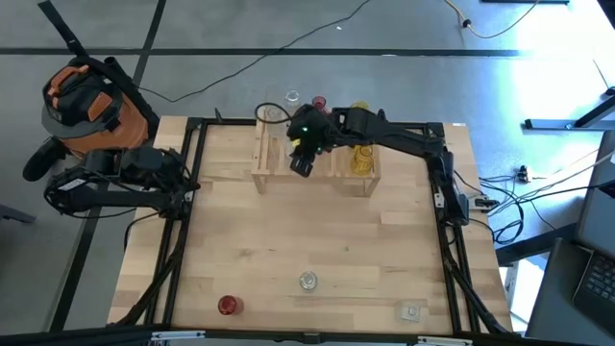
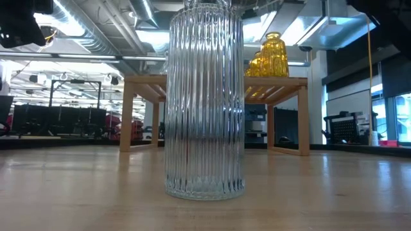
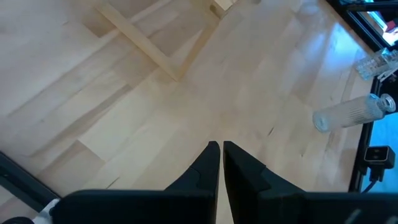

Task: Sort vases onto shelf
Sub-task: Put the transparent vase on the shelf aligned with the other transparent vase

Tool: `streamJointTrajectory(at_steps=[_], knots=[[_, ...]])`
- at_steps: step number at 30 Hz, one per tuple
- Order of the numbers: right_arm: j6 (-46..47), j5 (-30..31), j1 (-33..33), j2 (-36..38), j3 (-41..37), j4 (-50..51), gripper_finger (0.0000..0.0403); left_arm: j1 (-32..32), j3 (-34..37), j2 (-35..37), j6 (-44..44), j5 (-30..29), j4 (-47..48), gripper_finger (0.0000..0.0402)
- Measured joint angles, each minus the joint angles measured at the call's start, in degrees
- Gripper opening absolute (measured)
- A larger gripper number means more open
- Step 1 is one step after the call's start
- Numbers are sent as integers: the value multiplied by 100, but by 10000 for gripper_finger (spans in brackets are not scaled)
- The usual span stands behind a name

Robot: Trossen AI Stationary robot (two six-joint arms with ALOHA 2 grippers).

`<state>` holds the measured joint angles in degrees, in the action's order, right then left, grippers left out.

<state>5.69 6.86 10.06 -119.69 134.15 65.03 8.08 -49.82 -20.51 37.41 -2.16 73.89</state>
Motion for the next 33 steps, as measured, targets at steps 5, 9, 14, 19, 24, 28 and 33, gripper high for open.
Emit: streamJointTrajectory(at_steps=[5, 9, 14, 19, 24, 28, 33], knots=[[-6, 82, 5, -21, 4, -187, 214, 0, 0, 0, -39, -45, 0, 14], [-32, 314, 10, -17, 5, -328, 219, -2, 0, 1, -44, -54, 0, 14], [-76, 313, 10, -17, 6, -730, 204, 0, 0, 0, -46, -63, 0, 14], [497, 239, 1, 173, 2, -1094, 174, -2, 0, 0, -42, -60, 2, 14], [1018, 118, -208, 508, 9, -751, 102, 0, 0, 2, -44, -59, 22, 14], [1229, 271, -519, 530, 9, -136, 18, -2, 0, 1, -48, -229, 20, 14], [1387, 483, -688, 290, 6, 45, 17, 0, 0, 2, -74, -480, 11, 14]])
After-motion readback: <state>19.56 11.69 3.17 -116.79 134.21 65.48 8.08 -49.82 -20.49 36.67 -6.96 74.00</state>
